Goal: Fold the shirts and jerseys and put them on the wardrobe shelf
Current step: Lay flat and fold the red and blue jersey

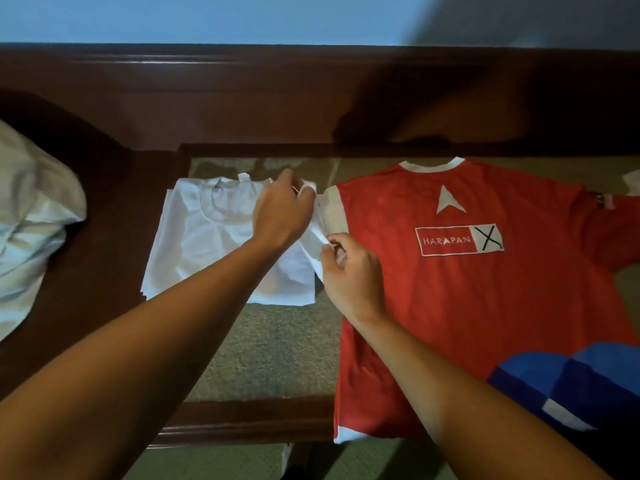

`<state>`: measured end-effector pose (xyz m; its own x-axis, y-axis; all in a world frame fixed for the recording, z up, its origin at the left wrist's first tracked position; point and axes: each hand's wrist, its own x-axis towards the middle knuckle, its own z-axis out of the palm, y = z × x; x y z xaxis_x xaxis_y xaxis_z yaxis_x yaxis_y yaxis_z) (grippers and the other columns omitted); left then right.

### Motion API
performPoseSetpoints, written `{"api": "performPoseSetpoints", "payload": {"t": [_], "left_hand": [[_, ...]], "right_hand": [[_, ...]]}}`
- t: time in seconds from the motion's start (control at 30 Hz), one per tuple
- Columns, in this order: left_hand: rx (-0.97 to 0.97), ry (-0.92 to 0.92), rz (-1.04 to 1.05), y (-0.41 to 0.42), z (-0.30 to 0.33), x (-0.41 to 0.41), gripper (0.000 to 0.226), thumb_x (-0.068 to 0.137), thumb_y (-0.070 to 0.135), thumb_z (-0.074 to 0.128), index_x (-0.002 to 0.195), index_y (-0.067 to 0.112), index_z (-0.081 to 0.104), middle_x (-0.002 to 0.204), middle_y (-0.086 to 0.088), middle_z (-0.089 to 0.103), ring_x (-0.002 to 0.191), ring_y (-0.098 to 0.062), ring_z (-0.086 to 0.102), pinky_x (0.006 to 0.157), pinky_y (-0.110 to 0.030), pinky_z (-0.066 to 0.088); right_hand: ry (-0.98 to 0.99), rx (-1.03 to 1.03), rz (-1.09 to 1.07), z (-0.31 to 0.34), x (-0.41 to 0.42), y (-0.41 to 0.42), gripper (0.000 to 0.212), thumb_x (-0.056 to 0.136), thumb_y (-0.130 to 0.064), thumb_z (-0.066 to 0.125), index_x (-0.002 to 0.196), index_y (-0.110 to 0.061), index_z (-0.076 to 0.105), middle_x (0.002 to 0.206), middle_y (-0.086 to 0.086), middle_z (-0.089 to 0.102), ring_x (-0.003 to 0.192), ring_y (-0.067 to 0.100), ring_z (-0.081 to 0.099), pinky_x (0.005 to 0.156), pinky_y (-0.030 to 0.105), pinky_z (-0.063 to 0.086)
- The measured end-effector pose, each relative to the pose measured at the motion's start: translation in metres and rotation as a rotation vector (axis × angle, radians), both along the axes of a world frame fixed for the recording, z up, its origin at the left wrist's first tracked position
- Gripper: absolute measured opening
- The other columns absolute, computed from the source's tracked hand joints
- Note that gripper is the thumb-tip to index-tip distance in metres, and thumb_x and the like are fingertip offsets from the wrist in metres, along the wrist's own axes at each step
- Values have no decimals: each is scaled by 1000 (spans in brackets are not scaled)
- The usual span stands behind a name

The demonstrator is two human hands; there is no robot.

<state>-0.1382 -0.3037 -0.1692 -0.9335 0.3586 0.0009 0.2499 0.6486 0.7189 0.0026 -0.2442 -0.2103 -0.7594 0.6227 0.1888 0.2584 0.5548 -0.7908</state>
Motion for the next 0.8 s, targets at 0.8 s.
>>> {"api": "performPoseSetpoints", "payload": {"t": [0.8], "left_hand": [[-147,-74,-345,152,-20,46,41,94,3,47,127,15,67,126,-9,68,111,-27,64,88,-34,52]], "right_hand": [[-359,-485,-428,-14,96,138,72,72,-63,74,123,-14,64,101,7,73,91,27,71,82,41,57]]}}
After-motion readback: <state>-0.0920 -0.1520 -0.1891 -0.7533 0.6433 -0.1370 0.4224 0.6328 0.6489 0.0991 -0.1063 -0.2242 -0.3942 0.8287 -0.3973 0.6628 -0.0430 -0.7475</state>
